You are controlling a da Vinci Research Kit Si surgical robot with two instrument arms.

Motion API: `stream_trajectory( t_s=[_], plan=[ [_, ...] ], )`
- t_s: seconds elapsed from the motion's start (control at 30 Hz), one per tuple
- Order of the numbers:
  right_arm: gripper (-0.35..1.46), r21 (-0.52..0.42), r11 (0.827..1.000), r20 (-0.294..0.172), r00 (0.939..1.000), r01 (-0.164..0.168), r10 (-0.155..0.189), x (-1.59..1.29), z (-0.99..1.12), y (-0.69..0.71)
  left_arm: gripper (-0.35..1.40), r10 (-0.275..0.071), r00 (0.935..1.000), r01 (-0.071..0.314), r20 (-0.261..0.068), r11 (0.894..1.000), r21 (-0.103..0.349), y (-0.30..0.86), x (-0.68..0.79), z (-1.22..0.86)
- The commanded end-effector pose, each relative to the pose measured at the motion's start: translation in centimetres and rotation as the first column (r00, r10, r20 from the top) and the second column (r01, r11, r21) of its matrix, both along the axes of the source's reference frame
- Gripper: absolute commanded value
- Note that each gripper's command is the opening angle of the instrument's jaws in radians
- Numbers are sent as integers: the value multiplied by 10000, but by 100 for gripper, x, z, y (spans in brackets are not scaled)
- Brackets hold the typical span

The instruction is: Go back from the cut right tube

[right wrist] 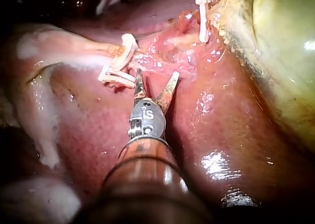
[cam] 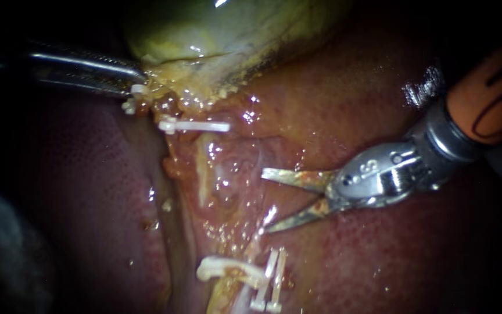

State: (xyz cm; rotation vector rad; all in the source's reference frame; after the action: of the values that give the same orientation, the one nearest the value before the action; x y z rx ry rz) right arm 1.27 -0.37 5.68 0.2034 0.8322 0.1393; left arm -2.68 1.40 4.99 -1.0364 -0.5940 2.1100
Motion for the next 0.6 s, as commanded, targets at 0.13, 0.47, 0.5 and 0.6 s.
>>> stream_trajectory(
  t_s=[0.13, 0.47, 0.5, 0.6],
  plan=[
    [145, -119, 9999, 246, 9997, -68, 70, -17, -5, 9, -35, -3, 10000, 3, -3, 10000, -3, 0, 0, 0],
    [145, -156, 9998, 513, 9986, -140, 147, -39, -11, 20, -35, -32, 10000, 31, -34, 10000, -51, -2, -5, 9],
    [145, -102, 9998, 498, 9987, -141, 146, -39, -11, 20, -35, -44, 10000, 43, -46, 10000, -68, -3, -8, 12],
    [145, 34, 10000, 356, 9994, 15, -16, -39, -11, 20, -35, -84, 9999, 83, -86, 9999, -124, -6, -16, 22]
  ],
)
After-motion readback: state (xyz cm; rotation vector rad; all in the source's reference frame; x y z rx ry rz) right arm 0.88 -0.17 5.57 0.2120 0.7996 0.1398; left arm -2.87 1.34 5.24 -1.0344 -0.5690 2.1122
